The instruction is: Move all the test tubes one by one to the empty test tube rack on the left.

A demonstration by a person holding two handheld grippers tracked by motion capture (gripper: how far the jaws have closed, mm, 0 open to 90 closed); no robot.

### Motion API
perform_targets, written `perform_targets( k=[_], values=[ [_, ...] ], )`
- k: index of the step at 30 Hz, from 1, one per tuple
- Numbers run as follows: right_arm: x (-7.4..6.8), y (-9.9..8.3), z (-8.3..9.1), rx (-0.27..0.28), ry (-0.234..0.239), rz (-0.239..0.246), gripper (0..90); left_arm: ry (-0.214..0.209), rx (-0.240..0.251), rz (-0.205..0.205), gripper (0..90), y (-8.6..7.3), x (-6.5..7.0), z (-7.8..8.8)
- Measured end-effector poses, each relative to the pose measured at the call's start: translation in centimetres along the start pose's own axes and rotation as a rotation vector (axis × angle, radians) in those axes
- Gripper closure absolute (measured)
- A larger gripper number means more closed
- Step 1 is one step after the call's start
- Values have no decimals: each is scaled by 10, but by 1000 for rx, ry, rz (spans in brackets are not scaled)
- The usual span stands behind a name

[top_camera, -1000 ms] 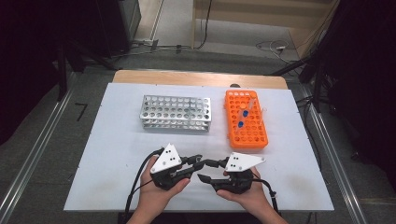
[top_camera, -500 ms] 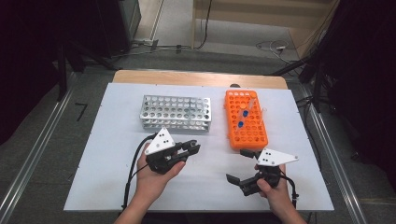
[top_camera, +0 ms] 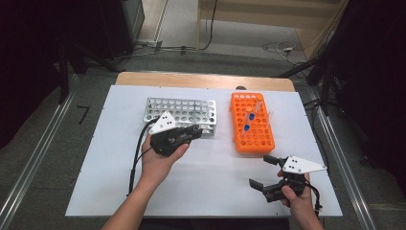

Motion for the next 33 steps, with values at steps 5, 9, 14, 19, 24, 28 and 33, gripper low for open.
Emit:
perform_targets(
  k=[5,9,14,19,24,28,33],
  values=[
    [6,-6,8,-4,-5,-13,0,13,5,-3,767,8,-10,-9],
    [11,-10,12,0,-11,-27,0,21,9,0,767,16,-19,-17],
    [17,-11,14,14,-24,-30,0,33,21,13,767,25,-29,-26],
    [23,-12,15,20,-40,-42,0,54,29,34,767,34,-42,-38],
    [23,-15,13,12,-33,-41,0,78,33,41,767,43,-53,-48],
    [24,-15,13,10,-35,-46,0,88,56,79,767,51,-65,-52],
    [25,-15,13,16,-28,-47,0,110,52,85,767,56,-76,-63]
  ],
)
Point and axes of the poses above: each handheld gripper's, and its own axes: z roughly backward along the jaws, y roughly out of its top, x roughly to its right, the point moved 9 cm from there along -z, roughly forward along the jaws, and after that the axes turned 4 degrees about y, right-handed, at the moved point
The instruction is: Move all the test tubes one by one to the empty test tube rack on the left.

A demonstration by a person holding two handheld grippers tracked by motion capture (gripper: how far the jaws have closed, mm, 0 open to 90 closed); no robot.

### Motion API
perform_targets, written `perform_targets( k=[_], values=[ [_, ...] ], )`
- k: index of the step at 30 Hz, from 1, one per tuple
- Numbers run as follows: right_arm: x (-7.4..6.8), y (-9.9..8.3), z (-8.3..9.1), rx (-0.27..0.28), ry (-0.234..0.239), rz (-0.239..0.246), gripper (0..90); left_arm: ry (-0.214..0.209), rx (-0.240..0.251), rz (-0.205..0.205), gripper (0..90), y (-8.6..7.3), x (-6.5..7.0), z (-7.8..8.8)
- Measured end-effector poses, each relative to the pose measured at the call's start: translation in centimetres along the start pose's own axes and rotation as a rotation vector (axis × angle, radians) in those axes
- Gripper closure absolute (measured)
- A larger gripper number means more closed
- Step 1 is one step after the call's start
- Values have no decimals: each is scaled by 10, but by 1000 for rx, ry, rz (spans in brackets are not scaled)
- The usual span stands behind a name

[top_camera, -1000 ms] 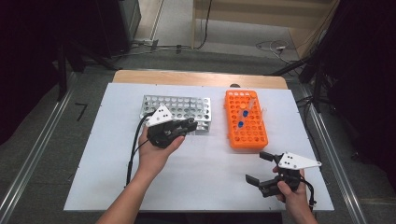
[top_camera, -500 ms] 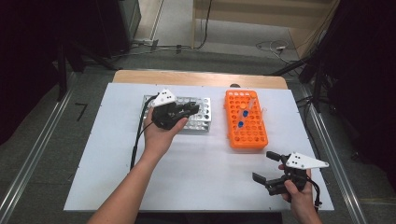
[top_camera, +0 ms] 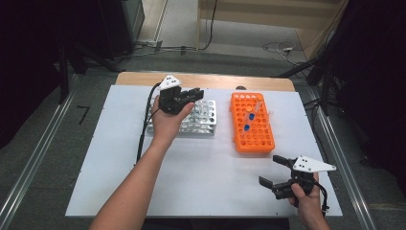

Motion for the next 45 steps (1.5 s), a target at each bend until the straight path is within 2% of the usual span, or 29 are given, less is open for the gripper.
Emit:
perform_targets(
  k=[4,12,18,28,39,45],
  values=[
    [0,0,0,1,0,1,0,17,4,3,767,3,-5,-10],
    [1,1,1,13,-2,3,0,25,24,52,767,9,-14,-29],
    [4,1,5,26,-15,-4,0,33,22,39,766,10,-11,-45],
    [3,-1,6,26,-11,-5,0,79,6,0,766,1,-13,-66],
    [2,-1,5,26,-8,-6,0,109,-15,-116,766,-13,-5,-79],
    [2,-1,5,26,-9,-6,0,121,-27,-121,765,-19,-5,-81]
  ],
)
Point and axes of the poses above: each handheld gripper's, and its own axes: z roughly backward along the jaws, y roughly out of its top, x roughly to its right, the point moved 9 cm from there along -z, roughly forward along the jaws, and after that the axes turned 4 degrees about y, right-handed, at the moved point
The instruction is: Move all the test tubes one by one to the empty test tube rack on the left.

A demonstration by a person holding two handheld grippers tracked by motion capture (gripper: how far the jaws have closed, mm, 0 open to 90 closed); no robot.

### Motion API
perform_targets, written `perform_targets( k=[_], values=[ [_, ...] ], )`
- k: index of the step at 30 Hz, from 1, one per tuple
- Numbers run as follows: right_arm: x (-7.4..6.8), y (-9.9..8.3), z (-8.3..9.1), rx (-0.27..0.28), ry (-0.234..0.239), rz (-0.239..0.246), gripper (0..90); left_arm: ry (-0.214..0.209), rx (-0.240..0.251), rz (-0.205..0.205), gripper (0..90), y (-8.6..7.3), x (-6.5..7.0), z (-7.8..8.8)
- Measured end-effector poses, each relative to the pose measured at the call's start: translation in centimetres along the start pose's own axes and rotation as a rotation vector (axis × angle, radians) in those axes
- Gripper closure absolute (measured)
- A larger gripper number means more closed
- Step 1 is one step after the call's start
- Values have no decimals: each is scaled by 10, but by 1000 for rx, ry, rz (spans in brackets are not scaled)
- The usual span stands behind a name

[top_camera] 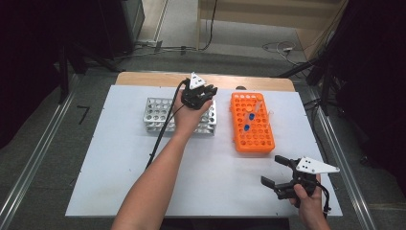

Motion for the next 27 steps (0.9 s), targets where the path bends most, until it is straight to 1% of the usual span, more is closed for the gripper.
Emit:
perform_targets(
  k=[3,6,8,14,16,20,24,27],
  values=[
    [0,0,0,2,2,7,0,5,-1,-3,765,0,1,0],
    [0,-1,-1,-3,0,9,0,9,-22,8,761,-2,2,-1],
    [-1,0,-1,-3,0,10,0,20,-40,5,755,-4,0,-1],
    [0,-1,-1,-4,-2,8,0,11,-82,-3,723,-9,1,1],
    [0,-1,-2,-3,-2,12,0,5,-90,5,695,-10,0,1],
    [-1,0,-2,-3,-1,12,0,-16,-96,46,537,-7,1,6],
    [0,0,-2,-2,0,12,0,-42,-68,76,334,0,5,17],
    [1,0,-2,0,-1,5,0,-74,-60,91,216,2,11,28]
  ],
)
Point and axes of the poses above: each handheld gripper's, and its own axes: z roughly backward along the jaws, y roughly out of its top, x roughly to its right, the point moved 9 cm from there along -z, roughly forward along the jaws, and after that the axes turned 4 degrees about y, right-handed, at the moved point
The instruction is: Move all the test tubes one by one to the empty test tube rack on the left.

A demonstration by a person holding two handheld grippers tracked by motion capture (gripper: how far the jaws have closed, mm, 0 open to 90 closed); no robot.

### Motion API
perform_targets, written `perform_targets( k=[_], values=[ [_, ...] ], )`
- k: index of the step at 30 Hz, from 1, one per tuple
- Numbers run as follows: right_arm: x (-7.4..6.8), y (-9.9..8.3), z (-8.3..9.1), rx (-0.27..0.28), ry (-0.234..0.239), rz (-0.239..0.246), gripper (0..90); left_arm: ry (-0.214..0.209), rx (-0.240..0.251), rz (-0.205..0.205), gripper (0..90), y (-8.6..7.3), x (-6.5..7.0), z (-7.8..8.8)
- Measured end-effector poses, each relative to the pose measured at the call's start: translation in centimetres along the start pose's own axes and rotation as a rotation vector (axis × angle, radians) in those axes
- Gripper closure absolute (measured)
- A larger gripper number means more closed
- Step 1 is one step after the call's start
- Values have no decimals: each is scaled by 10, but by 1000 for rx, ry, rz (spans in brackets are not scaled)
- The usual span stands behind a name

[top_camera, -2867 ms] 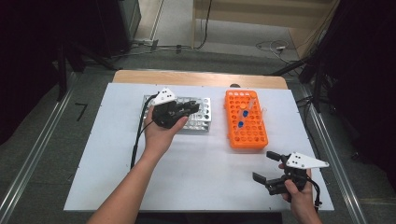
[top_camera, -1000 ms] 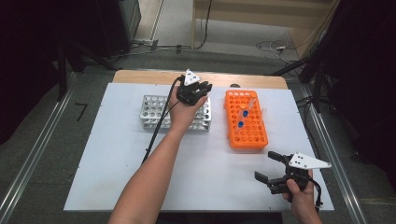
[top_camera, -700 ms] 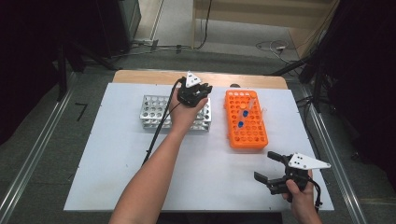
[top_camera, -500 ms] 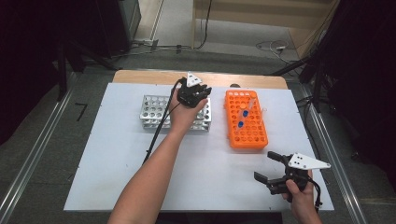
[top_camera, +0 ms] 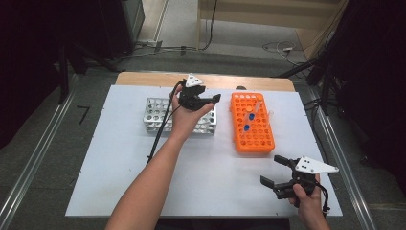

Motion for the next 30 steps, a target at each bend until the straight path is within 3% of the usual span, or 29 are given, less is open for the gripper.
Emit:
perform_targets(
  k=[10,19,30],
  values=[
    [4,1,-4,-6,-6,-10,0,-66,12,-5,31,-9,18,49],
    [8,6,-5,3,-12,-34,0,-81,43,3,0,-26,24,93],
    [25,21,-7,21,-80,-38,0,-80,59,4,0,-58,29,135]
  ],
)
Point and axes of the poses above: each handheld gripper's, and its own axes: z roughly backward along the jaws, y roughly out of its top, x roughly to its right, the point moved 9 cm from there along -z, roughly forward along the jaws, and after that the axes turned 4 degrees about y, right-handed, at the moved point
